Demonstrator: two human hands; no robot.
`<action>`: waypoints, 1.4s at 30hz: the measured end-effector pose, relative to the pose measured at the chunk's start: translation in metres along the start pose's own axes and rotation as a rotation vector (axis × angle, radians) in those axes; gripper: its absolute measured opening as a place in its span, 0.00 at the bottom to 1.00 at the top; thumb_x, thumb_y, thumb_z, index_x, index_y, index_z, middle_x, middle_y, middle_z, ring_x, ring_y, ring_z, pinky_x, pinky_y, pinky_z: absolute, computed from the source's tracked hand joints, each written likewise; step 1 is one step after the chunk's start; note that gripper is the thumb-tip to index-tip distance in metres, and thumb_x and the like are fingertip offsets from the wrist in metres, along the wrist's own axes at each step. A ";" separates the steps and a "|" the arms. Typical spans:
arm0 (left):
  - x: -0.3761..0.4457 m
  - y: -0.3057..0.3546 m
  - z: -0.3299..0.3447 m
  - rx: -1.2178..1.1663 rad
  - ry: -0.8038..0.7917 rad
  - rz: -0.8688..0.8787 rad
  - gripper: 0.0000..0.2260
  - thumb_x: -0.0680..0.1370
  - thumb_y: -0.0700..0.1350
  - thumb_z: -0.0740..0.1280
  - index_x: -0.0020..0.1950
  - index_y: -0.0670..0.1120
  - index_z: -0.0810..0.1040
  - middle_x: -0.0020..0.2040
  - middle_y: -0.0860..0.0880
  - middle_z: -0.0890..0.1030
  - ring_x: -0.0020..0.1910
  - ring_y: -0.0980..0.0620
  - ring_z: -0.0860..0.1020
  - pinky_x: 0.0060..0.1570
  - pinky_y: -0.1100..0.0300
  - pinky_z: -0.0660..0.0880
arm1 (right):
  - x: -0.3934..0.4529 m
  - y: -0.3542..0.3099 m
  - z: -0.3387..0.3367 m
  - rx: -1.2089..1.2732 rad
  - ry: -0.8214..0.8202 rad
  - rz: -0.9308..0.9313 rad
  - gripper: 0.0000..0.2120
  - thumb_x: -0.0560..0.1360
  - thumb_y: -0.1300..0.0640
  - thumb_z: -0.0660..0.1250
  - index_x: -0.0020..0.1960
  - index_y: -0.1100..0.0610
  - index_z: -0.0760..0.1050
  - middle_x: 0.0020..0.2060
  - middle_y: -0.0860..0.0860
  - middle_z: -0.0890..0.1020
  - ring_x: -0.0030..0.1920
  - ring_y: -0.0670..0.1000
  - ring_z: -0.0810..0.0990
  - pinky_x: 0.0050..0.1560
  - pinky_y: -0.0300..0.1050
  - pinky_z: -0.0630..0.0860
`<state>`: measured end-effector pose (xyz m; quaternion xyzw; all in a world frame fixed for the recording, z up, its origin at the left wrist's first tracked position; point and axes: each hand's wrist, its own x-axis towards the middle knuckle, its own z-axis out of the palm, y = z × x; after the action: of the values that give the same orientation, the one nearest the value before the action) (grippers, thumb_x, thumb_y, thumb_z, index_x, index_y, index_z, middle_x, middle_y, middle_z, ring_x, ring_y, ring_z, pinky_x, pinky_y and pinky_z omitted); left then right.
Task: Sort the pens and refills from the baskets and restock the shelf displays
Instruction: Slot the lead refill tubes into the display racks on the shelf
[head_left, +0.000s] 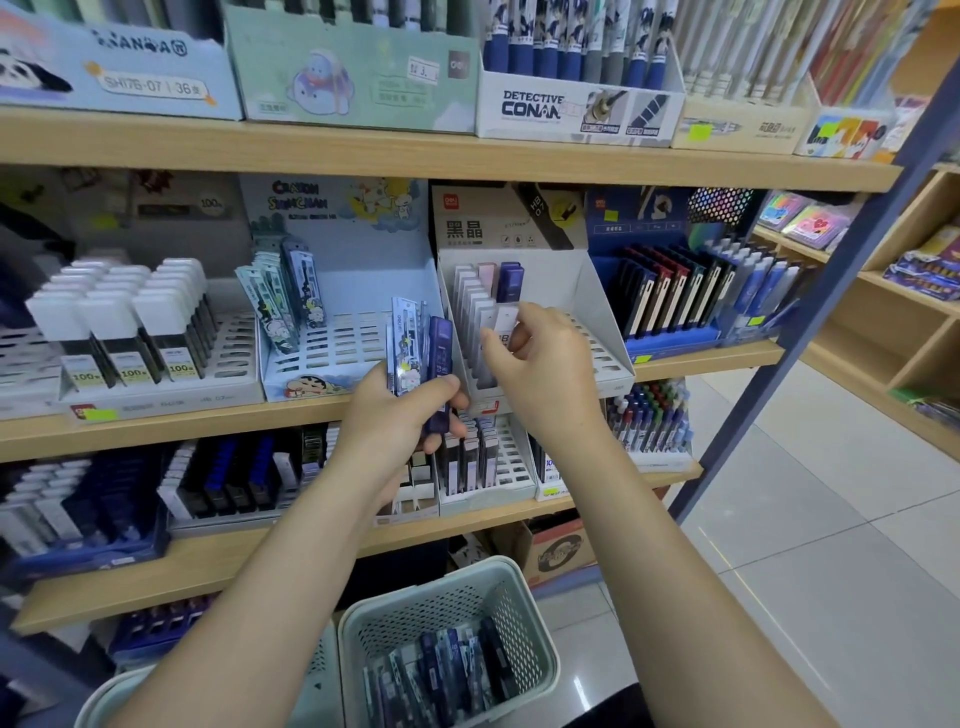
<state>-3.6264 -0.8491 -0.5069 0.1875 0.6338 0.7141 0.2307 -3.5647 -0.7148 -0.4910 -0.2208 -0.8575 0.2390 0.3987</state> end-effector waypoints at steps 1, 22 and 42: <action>0.000 0.001 0.000 -0.011 -0.003 -0.001 0.07 0.80 0.38 0.69 0.56 0.39 0.76 0.39 0.44 0.83 0.29 0.51 0.80 0.26 0.60 0.68 | -0.001 -0.002 0.001 0.000 0.004 0.001 0.08 0.77 0.54 0.69 0.51 0.58 0.79 0.36 0.51 0.74 0.38 0.49 0.70 0.36 0.31 0.64; 0.003 -0.001 -0.004 -0.033 0.028 0.042 0.08 0.79 0.45 0.71 0.54 0.43 0.79 0.36 0.47 0.85 0.23 0.50 0.72 0.29 0.58 0.69 | -0.005 -0.006 0.004 0.022 0.031 0.011 0.19 0.76 0.56 0.71 0.64 0.59 0.75 0.42 0.51 0.75 0.41 0.51 0.75 0.43 0.45 0.71; 0.000 0.001 -0.003 -0.053 0.016 0.078 0.04 0.79 0.43 0.72 0.52 0.44 0.79 0.40 0.46 0.86 0.24 0.51 0.74 0.22 0.62 0.65 | -0.005 -0.002 -0.003 0.034 -0.085 0.025 0.27 0.75 0.53 0.74 0.71 0.55 0.71 0.44 0.48 0.73 0.39 0.45 0.71 0.43 0.39 0.72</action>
<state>-3.6282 -0.8518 -0.5062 0.1998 0.6087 0.7407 0.2025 -3.5601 -0.7190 -0.4912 -0.2142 -0.8666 0.2677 0.3625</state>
